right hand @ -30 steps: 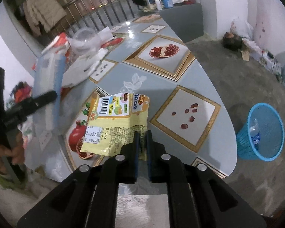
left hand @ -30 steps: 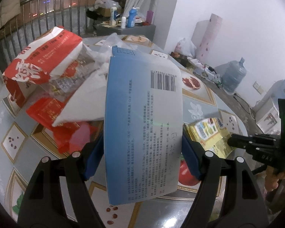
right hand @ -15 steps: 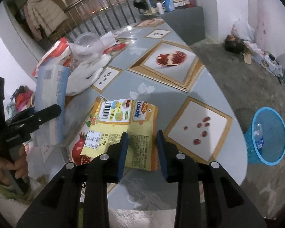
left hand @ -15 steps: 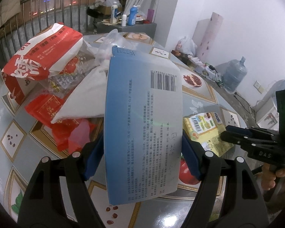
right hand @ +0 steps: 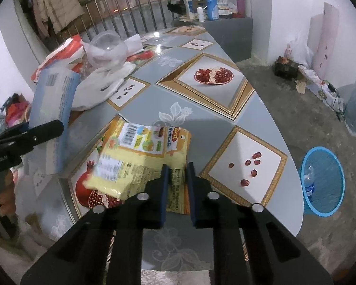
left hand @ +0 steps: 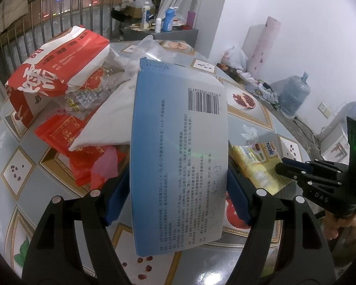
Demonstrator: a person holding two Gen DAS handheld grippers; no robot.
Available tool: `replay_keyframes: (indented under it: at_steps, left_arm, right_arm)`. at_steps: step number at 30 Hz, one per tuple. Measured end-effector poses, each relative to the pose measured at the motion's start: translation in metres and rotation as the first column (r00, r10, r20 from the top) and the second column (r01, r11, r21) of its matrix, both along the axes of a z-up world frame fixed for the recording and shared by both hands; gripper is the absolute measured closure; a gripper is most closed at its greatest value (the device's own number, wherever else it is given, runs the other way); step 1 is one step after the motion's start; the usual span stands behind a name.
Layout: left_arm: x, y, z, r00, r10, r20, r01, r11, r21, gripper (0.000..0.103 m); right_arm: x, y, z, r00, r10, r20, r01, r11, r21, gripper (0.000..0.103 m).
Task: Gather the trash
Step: 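Carry the box and yellow packet toward the blue wastebasket with both tools, then open both tools over the wastebasket to drop the box and packet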
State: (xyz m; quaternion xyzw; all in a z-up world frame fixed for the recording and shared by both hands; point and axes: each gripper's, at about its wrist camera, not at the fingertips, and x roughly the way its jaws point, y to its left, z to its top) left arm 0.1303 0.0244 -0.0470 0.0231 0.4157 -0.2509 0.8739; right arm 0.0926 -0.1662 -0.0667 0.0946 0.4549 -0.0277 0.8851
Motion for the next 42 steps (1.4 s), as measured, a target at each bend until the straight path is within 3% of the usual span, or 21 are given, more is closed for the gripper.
replay_keyframes:
  at_steps: [15,26,30,35,42]
  left_arm:
    - [-0.006,-0.002,0.016,0.999,-0.013,0.042,0.013,1.0,-0.003,0.032]
    - [-0.008,-0.034,0.031,0.994,-0.088,0.064,0.088,0.996,-0.004,0.032]
    - [-0.004,-0.062,0.037,0.986,-0.154,0.064,0.154,0.988,0.003,0.032]
    - [0.003,-0.115,0.052,0.962,-0.265,0.07,0.267,0.964,-0.008,0.032]
    - [0.005,-0.225,0.065,0.885,-0.461,0.062,0.463,0.887,-0.008,0.032]
  right_arm:
    - [-0.013,-0.016,0.016,0.994,-0.065,0.09,0.062,0.997,0.042,0.098]
    - [-0.039,-0.068,0.039,0.96,-0.211,0.185,0.203,0.977,0.062,0.098]
    - [-0.053,-0.098,0.045,0.932,-0.293,0.214,0.283,0.956,0.08,0.098]
    - [-0.081,-0.151,0.047,0.875,-0.424,0.234,0.41,0.905,0.11,0.098]
    - [-0.122,-0.233,0.039,0.756,-0.613,0.229,0.601,0.789,0.128,0.098]
